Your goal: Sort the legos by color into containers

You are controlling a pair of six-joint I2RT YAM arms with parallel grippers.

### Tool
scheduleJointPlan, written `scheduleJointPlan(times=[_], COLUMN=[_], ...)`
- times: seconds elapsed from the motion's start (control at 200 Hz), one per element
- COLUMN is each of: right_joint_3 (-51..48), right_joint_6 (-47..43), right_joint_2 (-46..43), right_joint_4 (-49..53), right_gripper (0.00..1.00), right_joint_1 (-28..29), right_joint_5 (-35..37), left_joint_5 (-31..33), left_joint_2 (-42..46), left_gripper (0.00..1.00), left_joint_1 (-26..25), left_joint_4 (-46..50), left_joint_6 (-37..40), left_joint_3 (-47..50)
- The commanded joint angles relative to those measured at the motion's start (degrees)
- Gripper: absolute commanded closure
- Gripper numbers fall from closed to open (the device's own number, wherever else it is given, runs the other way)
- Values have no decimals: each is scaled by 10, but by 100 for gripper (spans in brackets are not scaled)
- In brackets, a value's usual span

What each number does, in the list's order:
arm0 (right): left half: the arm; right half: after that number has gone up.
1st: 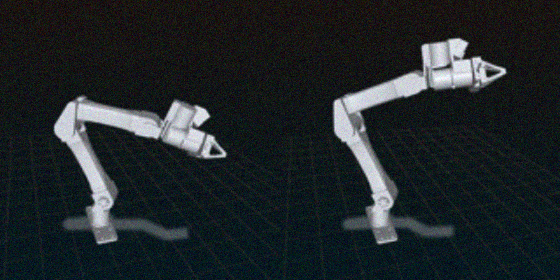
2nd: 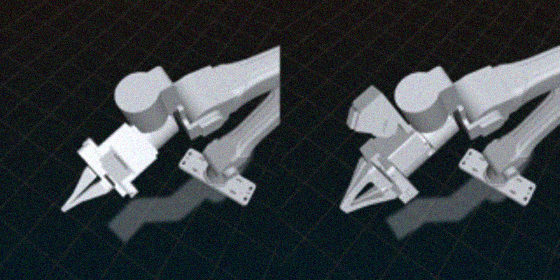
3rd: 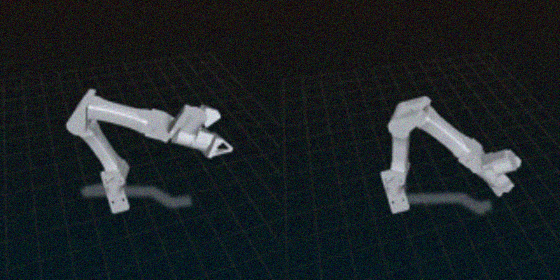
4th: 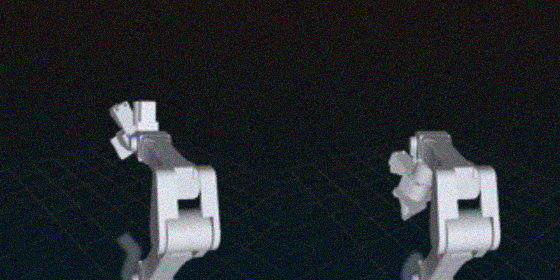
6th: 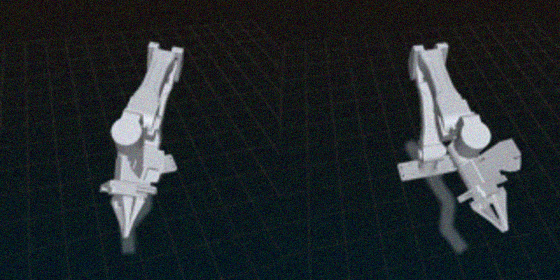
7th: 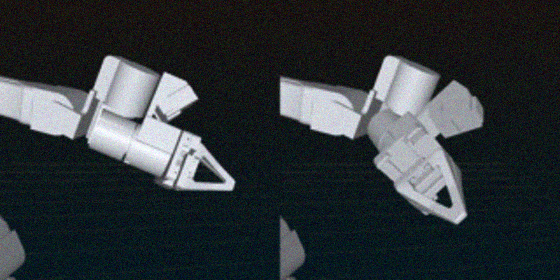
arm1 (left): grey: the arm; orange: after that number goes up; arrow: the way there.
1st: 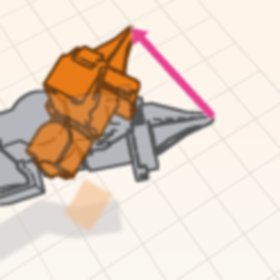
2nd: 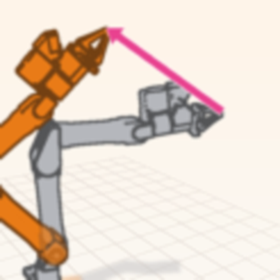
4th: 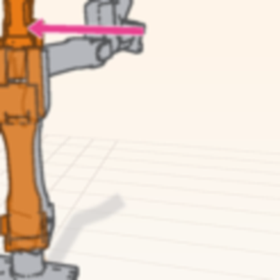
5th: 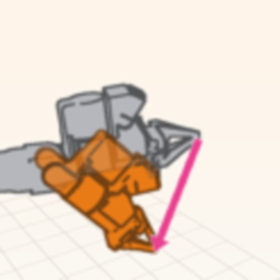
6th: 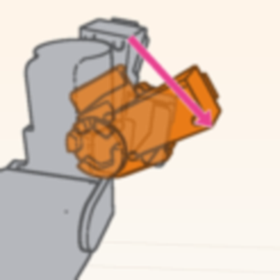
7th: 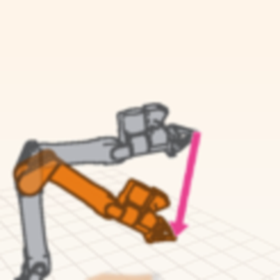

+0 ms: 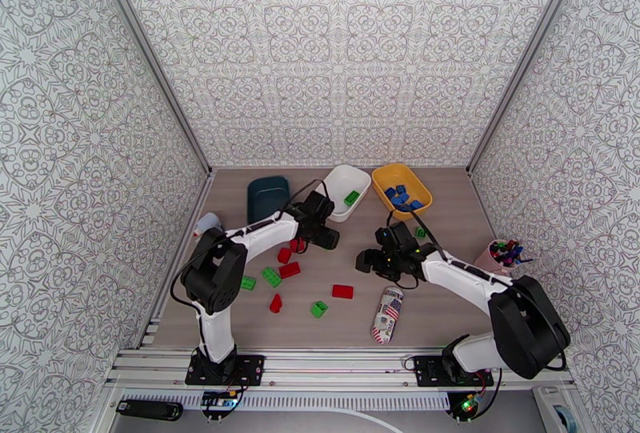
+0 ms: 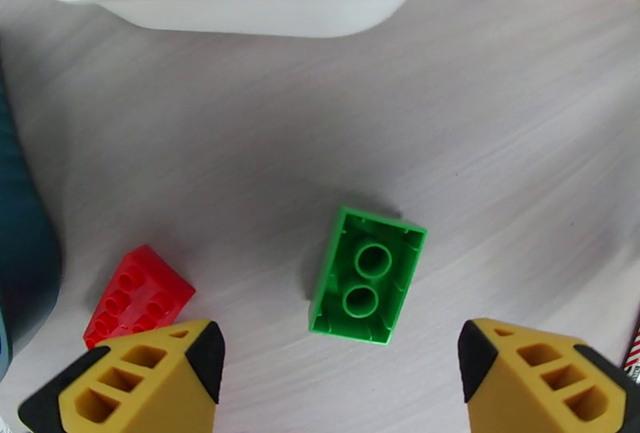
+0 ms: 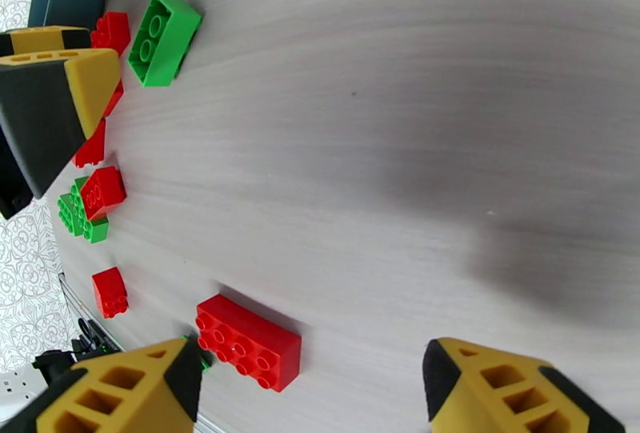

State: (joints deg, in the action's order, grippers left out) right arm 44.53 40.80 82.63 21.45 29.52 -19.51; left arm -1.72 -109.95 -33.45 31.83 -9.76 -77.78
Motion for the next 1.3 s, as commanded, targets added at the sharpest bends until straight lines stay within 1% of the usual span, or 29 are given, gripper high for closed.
scheduleJointPlan(times=[0.0,0.19,0.33,0.43,0.575,0.94,1.01,1.11,1.295], right_joint_3=[-4,-2,-6,-8,-11,-6,-6,-6,5], right_joint_6=[8,5,7,7,8,5,6,6,1], right_joint_2=[2,-4,-12,-15,-16,-16,-17,-22,-36], right_joint_4=[-4,8,9,11,10,11,11,13,28], right_gripper=[24,26,29,32,35,42,42,43,44], right_joint_1=[6,6,6,6,6,6,6,6,6], right_joint_5=[13,16,16,15,16,15,14,14,9], left_joint_5=[-1,1,5,14,23,28,33,34,30], left_joint_2=[-19,-44,-69,-83,-93,-105,-100,-79,-2], left_gripper=[17,18,22,27,32,53,59,65,67], left_joint_1=[-7,-9,-10,-13,-15,-26,-29,-29,-26], left_joint_4=[-6,-2,3,9,12,16,17,9,-17], left_joint_6=[21,26,28,28,27,23,20,10,-8], left_joint_3=[-7,-25,-46,-60,-69,-63,-59,-44,-8])
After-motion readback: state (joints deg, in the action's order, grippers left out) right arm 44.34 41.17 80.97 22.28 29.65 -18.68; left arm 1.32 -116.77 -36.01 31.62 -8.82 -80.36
